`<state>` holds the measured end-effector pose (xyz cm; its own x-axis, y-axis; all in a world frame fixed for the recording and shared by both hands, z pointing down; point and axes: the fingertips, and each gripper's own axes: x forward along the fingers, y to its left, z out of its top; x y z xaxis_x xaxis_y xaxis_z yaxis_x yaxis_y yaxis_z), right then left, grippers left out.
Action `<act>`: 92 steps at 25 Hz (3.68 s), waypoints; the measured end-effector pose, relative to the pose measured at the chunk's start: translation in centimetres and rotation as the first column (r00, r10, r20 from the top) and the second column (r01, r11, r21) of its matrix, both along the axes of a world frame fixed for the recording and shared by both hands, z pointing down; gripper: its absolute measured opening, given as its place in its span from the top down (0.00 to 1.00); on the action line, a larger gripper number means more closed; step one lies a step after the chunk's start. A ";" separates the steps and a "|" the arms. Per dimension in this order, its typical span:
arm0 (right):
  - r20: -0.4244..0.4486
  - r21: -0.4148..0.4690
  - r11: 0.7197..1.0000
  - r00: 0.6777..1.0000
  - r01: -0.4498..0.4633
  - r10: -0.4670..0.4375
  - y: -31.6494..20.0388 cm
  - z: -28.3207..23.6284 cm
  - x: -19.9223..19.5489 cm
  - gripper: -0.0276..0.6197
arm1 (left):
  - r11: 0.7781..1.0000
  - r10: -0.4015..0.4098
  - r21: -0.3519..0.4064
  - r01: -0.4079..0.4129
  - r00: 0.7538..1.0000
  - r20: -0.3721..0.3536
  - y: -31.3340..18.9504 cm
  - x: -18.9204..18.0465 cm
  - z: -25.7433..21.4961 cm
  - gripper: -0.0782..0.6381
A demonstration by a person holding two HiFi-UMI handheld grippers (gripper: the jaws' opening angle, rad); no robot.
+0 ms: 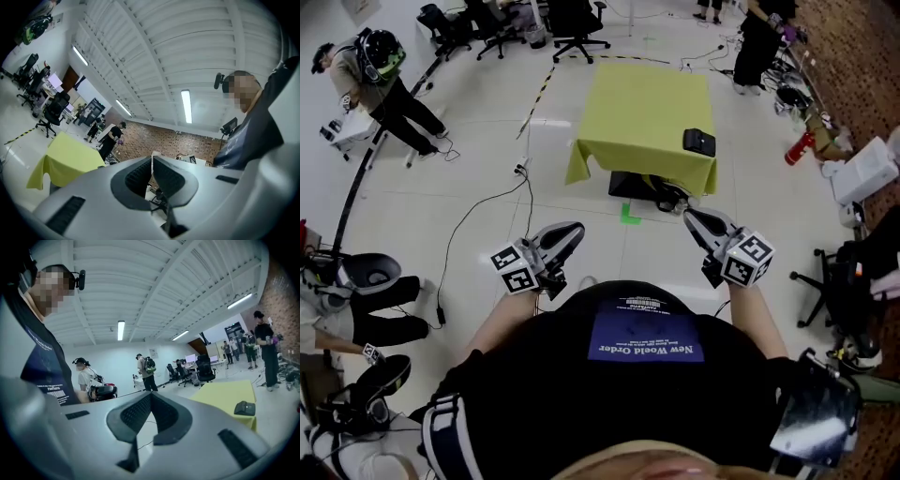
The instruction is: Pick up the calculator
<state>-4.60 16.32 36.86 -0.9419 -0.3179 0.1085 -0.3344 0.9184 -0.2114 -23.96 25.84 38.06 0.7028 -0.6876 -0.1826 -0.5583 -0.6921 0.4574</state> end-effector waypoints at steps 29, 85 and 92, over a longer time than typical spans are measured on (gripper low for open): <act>0.019 0.009 1.000 0.999 0.028 -0.028 -31.6 1.2 -6.2 0.98 | 0.999 0.027 -0.019 -0.026 0.997 0.069 -33.4 -5.2 0.1 0.88; 0.130 -0.170 0.883 0.878 -0.437 0.460 -47.7 13.4 23.0 0.98 | 0.642 0.712 -0.646 -0.414 0.007 0.703 -62.1 29.6 31.1 0.07; 0.139 -0.220 0.872 0.870 -0.438 0.473 -46.9 15.8 23.5 0.98 | 0.634 0.687 -0.693 -0.343 -0.161 0.709 -62.4 28.8 36.0 0.07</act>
